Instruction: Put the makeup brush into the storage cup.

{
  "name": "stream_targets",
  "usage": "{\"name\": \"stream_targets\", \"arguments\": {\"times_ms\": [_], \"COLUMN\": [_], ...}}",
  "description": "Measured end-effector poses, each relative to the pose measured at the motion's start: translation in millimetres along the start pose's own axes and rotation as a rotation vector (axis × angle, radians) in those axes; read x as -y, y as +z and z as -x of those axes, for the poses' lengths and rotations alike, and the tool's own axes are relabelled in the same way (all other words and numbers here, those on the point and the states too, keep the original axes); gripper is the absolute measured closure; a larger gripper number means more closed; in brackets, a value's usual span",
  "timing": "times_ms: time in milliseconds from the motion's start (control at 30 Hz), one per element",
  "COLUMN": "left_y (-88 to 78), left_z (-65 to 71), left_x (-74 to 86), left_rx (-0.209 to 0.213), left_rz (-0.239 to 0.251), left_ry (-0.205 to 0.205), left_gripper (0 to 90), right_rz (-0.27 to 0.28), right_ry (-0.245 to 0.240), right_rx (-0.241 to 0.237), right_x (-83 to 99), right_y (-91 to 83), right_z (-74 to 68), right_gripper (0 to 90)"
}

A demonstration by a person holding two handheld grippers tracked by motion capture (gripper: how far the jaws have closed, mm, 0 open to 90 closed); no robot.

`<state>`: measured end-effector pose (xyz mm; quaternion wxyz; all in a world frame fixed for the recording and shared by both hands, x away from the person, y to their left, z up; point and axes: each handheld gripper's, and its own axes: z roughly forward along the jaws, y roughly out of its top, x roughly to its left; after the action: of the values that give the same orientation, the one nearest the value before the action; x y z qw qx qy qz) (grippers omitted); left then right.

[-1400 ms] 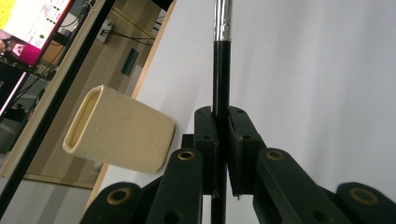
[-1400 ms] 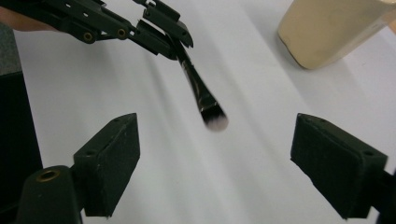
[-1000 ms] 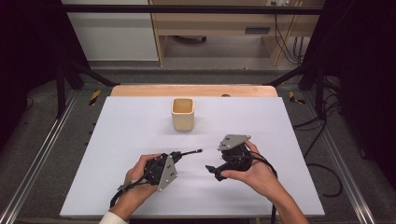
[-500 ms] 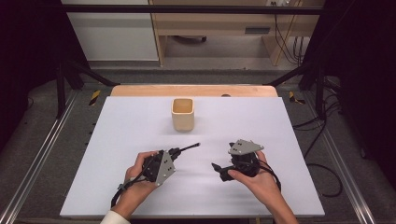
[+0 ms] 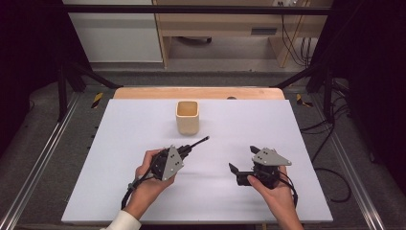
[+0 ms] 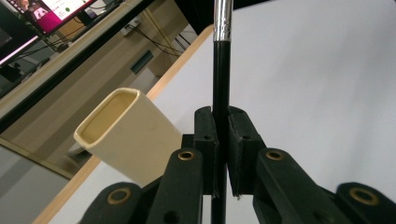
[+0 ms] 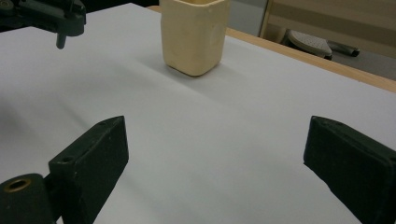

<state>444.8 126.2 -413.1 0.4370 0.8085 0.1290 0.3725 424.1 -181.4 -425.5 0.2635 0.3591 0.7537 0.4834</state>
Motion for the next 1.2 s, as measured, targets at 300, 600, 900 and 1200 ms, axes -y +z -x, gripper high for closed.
{"name": "stream_targets", "arguments": {"times_ms": [300,600,900,1200], "left_y": [12.4,20.3,22.2,20.0], "left_z": [-11.7,-24.7,-39.4,-49.3], "left_x": [-17.5,-29.3,-34.8,-48.0], "left_rx": [-0.024,-0.055,-0.078,-0.099], "left_rz": [0.02,0.044,0.076,0.103], "left_ry": [-0.064,-0.134,-0.204,-0.213], "left_gripper": [83.6,83.6,83.6,83.6], "right_rz": [0.054,0.069,0.091,0.135], "right_ry": [0.031,0.068,0.059,0.093], "right_rx": [0.012,0.035,0.055,0.059], "right_x": [9.5,16.4,18.7,20.6], "right_y": [-1.6,-3.0,-5.7,-7.3], "right_z": [4.6,11.0,11.7,13.4], "right_gripper": [6.4,5.5,5.2,4.9]}}
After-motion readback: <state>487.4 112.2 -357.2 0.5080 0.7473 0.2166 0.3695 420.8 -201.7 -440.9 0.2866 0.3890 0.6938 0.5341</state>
